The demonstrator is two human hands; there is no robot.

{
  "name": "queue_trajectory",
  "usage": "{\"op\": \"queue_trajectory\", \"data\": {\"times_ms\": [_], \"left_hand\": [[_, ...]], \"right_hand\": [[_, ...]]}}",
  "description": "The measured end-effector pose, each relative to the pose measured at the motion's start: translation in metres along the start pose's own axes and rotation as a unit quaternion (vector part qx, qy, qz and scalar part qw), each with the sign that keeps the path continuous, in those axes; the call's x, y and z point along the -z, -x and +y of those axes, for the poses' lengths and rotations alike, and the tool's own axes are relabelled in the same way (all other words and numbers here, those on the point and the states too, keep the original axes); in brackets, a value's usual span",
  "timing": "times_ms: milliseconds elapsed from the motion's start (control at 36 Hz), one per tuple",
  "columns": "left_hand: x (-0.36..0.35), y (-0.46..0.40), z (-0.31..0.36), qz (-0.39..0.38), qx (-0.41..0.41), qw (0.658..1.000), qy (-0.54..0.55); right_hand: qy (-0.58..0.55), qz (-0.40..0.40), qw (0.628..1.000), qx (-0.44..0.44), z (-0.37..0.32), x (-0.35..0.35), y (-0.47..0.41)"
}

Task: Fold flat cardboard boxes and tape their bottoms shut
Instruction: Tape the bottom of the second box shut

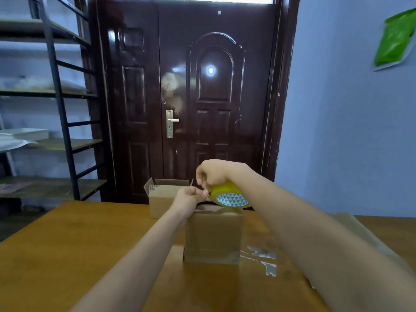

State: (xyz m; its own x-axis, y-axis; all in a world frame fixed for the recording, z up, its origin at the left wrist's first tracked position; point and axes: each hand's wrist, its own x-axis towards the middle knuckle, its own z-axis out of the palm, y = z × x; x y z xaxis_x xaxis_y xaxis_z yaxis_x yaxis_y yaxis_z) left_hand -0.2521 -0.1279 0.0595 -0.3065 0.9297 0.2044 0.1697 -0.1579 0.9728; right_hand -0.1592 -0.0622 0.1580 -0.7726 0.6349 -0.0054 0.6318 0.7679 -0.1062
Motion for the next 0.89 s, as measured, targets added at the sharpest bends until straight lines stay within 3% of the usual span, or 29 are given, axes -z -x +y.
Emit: {"op": "queue_trajectory", "data": {"times_ms": [139, 222, 306, 500, 556, 778, 889], "left_hand": [[-0.001, 0.003, 0.004, -0.003, -0.002, 1.0, -0.007], [-0.003, 0.004, 0.005, 0.018, 0.009, 1.0, -0.006], [-0.008, 0.005, 0.006, 0.055, 0.013, 0.998, -0.019], [-0.017, 0.003, 0.004, 0.085, 0.004, 0.994, -0.068], [-0.018, 0.002, 0.003, 0.113, 0.004, 0.99, -0.088], [-0.021, 0.0, -0.002, 0.168, 0.01, 0.982, -0.087], [-0.02, 0.0, -0.002, 0.174, 0.008, 0.982, -0.076]], "right_hand": [[-0.04, 0.041, 0.998, 0.016, -0.001, 0.001, 0.003], [-0.08, 0.167, 0.982, 0.026, -0.005, 0.002, 0.011], [-0.03, 0.288, 0.956, 0.047, -0.007, -0.005, 0.021], [0.068, 0.501, 0.859, 0.076, 0.0, -0.038, 0.04], [0.086, 0.504, 0.856, 0.071, 0.007, -0.046, 0.047], [-0.039, 0.359, 0.933, 0.008, 0.031, -0.07, 0.088], [0.016, 0.284, 0.959, 0.01, 0.036, -0.075, 0.098]]}}
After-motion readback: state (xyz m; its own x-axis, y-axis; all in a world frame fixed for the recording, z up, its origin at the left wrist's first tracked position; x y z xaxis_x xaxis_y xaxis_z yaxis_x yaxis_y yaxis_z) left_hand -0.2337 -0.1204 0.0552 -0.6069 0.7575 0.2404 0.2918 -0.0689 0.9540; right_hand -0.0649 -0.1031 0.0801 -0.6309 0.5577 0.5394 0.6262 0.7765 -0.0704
